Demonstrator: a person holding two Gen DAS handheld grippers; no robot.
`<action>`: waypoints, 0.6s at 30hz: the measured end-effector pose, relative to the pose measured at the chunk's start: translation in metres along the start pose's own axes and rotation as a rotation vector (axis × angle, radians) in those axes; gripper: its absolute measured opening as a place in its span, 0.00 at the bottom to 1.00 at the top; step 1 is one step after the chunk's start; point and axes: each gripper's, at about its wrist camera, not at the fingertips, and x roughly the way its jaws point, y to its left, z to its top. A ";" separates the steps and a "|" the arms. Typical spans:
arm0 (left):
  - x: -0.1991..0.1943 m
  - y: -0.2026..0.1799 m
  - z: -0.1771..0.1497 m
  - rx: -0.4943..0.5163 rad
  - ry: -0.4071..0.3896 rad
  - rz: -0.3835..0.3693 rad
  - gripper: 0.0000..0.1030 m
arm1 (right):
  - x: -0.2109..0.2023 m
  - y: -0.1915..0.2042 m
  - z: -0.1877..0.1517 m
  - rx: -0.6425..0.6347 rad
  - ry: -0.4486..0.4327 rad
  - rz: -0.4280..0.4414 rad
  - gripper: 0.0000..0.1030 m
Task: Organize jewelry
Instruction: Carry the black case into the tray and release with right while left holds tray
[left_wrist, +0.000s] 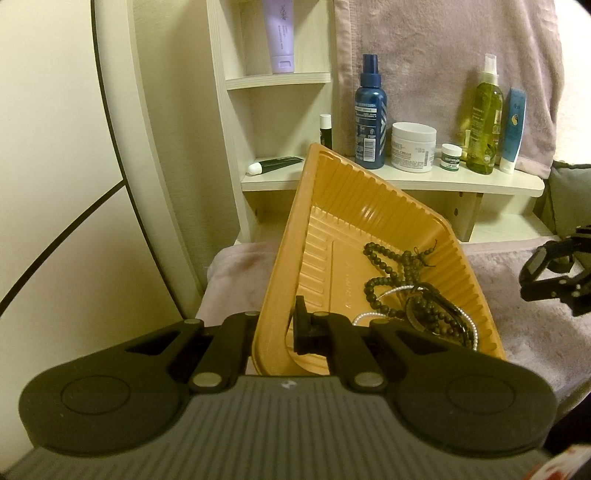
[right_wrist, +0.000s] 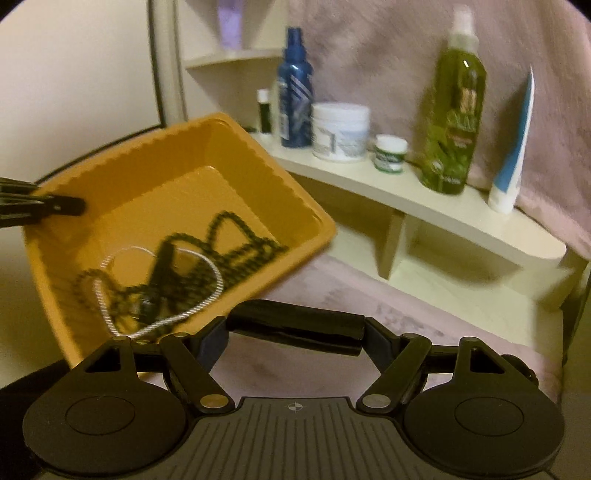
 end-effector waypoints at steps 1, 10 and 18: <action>0.000 0.000 0.000 0.000 0.000 0.000 0.05 | -0.003 0.004 0.001 -0.004 -0.007 0.005 0.75; 0.000 0.000 0.001 0.000 0.000 -0.001 0.05 | -0.026 0.036 0.009 -0.062 -0.058 0.079 0.75; -0.001 -0.003 0.003 -0.002 -0.001 -0.003 0.05 | -0.028 0.054 0.017 -0.085 -0.080 0.116 0.75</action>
